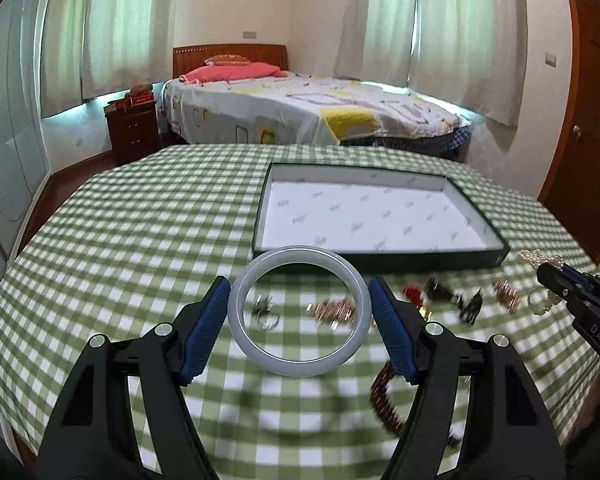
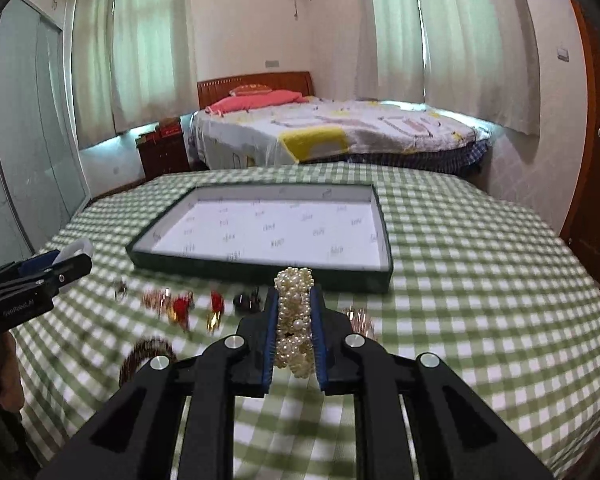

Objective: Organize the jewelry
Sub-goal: 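Carry the bangle into the tray and open the left gripper while the right releases the pearls beside it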

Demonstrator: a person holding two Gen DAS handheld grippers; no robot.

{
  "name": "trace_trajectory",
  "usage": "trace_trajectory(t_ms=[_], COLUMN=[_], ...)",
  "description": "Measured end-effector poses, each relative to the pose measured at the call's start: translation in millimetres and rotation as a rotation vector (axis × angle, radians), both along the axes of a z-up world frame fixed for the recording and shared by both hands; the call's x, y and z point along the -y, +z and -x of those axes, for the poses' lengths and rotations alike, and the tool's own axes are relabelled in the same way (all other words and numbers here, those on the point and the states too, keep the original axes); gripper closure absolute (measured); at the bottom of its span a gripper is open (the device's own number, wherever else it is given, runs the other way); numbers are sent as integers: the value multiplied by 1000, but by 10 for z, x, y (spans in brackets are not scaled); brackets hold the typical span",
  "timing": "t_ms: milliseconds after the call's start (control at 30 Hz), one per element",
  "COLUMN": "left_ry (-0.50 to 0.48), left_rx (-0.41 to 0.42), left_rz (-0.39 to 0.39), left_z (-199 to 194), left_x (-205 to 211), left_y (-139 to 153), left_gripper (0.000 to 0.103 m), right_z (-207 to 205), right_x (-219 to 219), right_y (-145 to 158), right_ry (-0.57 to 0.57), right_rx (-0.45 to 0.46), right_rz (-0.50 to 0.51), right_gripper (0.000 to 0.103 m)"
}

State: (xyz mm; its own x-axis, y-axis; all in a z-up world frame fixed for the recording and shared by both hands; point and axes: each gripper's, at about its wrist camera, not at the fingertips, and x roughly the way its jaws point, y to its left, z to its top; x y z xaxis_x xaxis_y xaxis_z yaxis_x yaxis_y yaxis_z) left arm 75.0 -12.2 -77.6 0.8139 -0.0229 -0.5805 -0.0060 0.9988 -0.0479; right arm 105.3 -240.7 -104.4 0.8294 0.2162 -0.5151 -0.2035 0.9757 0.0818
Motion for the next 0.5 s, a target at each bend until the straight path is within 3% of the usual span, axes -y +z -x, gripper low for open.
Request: trace_trajectory(t_ms=[233, 500], left_ry=[-12, -17], left_rx=[55, 27], left_rz=[8, 30], left_z=[-368, -1127], left_x=[100, 194], left_y=[219, 206], left_gripper=[34, 34], right_z=[-366, -962], right_x=[15, -9], right_y=[252, 284], right_ry=[-11, -29], right_rx=[66, 66], right_rz=[-20, -19], right_gripper=[87, 87])
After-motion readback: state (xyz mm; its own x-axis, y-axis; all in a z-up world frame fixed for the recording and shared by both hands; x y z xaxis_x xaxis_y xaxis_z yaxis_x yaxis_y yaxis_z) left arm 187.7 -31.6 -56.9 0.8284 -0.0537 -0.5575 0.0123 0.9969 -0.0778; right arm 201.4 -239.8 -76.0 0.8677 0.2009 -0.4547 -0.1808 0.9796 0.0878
